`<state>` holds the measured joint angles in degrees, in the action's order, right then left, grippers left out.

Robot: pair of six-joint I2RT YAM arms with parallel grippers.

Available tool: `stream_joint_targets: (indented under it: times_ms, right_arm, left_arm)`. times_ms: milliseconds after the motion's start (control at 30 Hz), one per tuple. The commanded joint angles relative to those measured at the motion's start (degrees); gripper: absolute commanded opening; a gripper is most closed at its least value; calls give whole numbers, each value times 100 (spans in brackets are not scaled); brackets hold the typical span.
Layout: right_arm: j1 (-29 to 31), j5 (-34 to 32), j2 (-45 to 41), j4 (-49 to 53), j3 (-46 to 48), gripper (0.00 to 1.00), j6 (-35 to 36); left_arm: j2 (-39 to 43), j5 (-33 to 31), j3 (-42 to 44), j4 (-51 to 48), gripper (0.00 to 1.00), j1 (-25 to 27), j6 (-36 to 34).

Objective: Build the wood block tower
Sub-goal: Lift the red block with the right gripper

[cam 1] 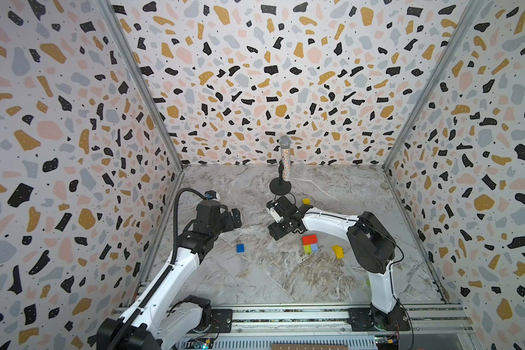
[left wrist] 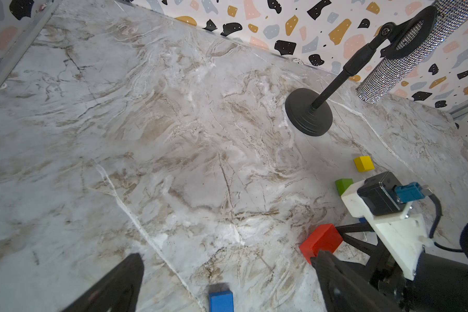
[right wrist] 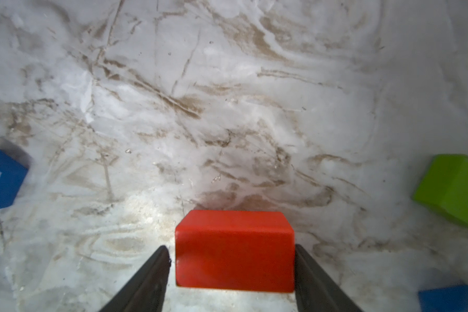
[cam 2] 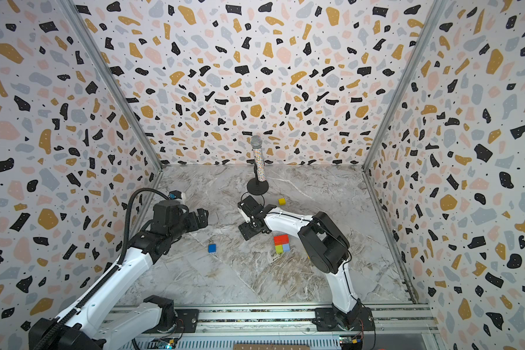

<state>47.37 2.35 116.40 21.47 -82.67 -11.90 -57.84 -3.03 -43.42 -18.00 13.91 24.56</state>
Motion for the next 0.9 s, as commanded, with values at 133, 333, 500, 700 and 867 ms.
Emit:
stream_joint_targets:
  times_ms: [133,333,500,700,867]
  right_arm:
    - [-18,-9,-308,155,-22,57,-86]
    - [-9,-85,-669,268,125,52,-204]
    - [6,-147,-1103,342,390,51,-450]
    - [26,-296,-1738,439,780,51,-733]
    - [34,-623,-2240,743,1023,51,-950]
  left_arm:
    - [-10,82,35,105,100,-38,-100]
    - [42,159,44,120,100,-38,-98]
    - [123,197,61,121,100,-38,-91]
    - [163,319,66,147,100,-39,-66]
    - [208,449,129,208,100,-38,-4]
